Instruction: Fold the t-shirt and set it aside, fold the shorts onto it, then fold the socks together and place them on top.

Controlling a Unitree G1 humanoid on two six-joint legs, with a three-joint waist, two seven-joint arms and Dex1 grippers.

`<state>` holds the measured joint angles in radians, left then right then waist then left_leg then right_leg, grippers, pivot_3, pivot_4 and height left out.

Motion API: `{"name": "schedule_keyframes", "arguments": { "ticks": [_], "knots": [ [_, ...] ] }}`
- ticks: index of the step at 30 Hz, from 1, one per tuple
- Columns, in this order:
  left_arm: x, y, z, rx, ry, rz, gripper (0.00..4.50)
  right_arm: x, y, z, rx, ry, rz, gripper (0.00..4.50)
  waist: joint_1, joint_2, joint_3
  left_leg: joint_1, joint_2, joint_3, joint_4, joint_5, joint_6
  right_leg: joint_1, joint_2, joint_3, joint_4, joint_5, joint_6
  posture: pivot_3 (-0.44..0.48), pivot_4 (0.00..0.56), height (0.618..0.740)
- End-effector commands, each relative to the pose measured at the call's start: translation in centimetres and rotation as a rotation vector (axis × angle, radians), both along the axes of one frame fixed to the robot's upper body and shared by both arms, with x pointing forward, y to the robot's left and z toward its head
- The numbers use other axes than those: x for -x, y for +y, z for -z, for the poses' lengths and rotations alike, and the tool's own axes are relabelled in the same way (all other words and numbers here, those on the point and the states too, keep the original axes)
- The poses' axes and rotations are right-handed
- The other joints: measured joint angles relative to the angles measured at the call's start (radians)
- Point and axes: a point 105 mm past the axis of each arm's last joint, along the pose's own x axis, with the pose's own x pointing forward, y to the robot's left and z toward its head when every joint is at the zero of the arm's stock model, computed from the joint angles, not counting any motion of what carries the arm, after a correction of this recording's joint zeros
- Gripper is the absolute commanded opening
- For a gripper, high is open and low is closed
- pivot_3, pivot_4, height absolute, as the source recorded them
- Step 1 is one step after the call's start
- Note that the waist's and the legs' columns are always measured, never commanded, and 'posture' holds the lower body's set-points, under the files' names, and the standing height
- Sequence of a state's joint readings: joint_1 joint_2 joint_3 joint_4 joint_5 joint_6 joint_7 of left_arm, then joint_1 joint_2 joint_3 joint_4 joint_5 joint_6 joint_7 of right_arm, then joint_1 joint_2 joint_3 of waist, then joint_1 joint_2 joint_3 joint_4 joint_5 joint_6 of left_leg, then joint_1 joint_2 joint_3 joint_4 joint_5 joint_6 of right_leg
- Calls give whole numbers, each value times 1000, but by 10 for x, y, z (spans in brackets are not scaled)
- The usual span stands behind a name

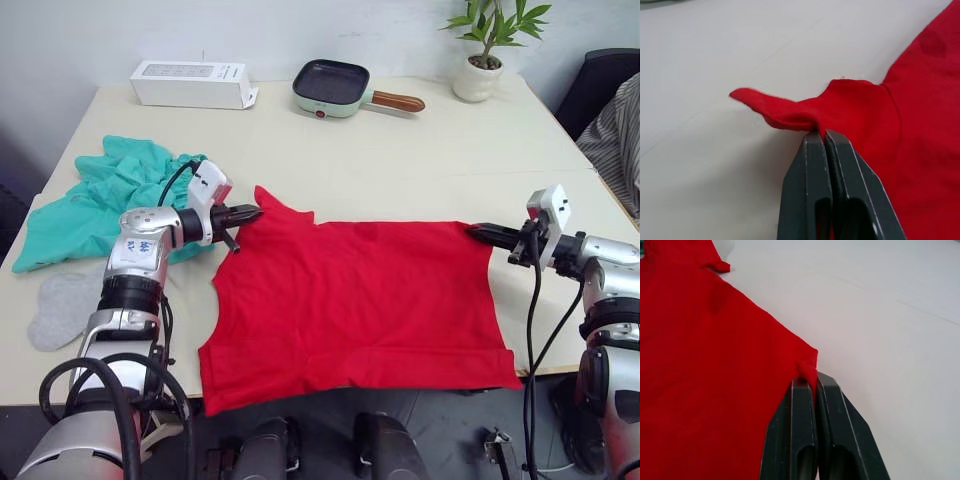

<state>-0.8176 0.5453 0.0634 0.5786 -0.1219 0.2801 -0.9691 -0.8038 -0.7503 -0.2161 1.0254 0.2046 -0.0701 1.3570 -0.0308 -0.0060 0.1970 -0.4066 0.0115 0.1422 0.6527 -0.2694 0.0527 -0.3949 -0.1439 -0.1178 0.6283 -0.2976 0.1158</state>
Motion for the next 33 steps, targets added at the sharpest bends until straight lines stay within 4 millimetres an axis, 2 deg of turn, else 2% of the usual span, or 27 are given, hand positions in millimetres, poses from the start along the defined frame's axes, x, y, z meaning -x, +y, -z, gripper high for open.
{"name": "schedule_keyframes", "arguments": {
  "ticks": [1, 4, 7, 12, 16, 18, 22, 26, 30, 32, 33],
  "knots": [
    [18, 8, -11, -38, -39, 17, 7, 12, -16, -18, -13, -61, 19, 0, 1, 0, 0, 0, 0, 0, 0, 0, 0, 0, 0, 0, 0, 0, 0, 0, 150, 740],
    [32, 13, -6, -53, -26, 4, 7, 20, -20, -13, -16, -51, 25, 0, 1, 0, 0, 0, 0, 0, 0, 0, 0, 0, -1, 1, 0, 0, 0, 0, 150, 740],
    [43, 16, 1, -60, -10, -17, 7, 29, -21, 0, -2, -19, 26, 0, 3, 0, 0, 1, 0, 0, 2, 0, 0, 1, -4, 1, 0, 0, 0, 0, 150, 740],
    [55, 13, 20, -99, 15, -36, 7, 39, -17, 26, 56, 26, 19, 0, 4, 0, 0, 1, 0, 0, 2, -1, 1, 1, -5, 2, -1, 0, 0, 0, 150, 740],
    [62, 12, 29, -101, 41, -28, 7, 42, -16, 37, 86, 40, 36, 0, 3, 0, 0, 2, 1, 0, 2, -1, 0, 1, -5, 3, -1, 0, 0, 0, 150, 740],
    [61, 14, 26, -84, 45, -42, 423, 43, -15, 32, 88, -14, 30, 0, 4, 0, 0, 2, 1, 0, 2, -1, 0, 1, -5, 3, -1, 0, 0, 0, 150, 740],
    [59, 15, 10, -38, 91, -27, 1620, 51, -16, 30, 101, 25, -5, 1017, 6, 0, 0, 2, 1, 0, 2, -1, 0, 1, -6, 3, -2, 0, 0, 0, 150, 740],
    [55, 18, 1, 12, 282, -51, 2872, 54, -23, 20, 149, 53, -17, 2403, 6, 0, 0, 1, 0, 0, 2, -1, 0, 1, -5, 3, -1, 0, 0, 0, 150, 740],
    [29, 13, 4, -35, 333, -122, 4186, 49, -27, 7, 184, 38, -13, 3859, 6, 0, 0, 2, 0, 0, 3, -1, 1, 1, -3, 2, -1, 0, 0, 0, 150, 740],
    [19, 8, 10, -56, 345, -138, 4196, 46, -27, 5, 193, 32, -13, 4469, 6, 0, 0, 2, 0, 1, 3, -1, 1, 1, -2, 2, -1, 0, 0, 0, 150, 740],
    [16, 7, 12, -59, 351, -144, 4196, 45, -26, 5, 197, 31, -14, 4469, 6, 0, 0, 2, 0, 1, 3, -1, 1, 1, -2, 2, -1, 0, 0, 0, 150, 740]
  ]
}}
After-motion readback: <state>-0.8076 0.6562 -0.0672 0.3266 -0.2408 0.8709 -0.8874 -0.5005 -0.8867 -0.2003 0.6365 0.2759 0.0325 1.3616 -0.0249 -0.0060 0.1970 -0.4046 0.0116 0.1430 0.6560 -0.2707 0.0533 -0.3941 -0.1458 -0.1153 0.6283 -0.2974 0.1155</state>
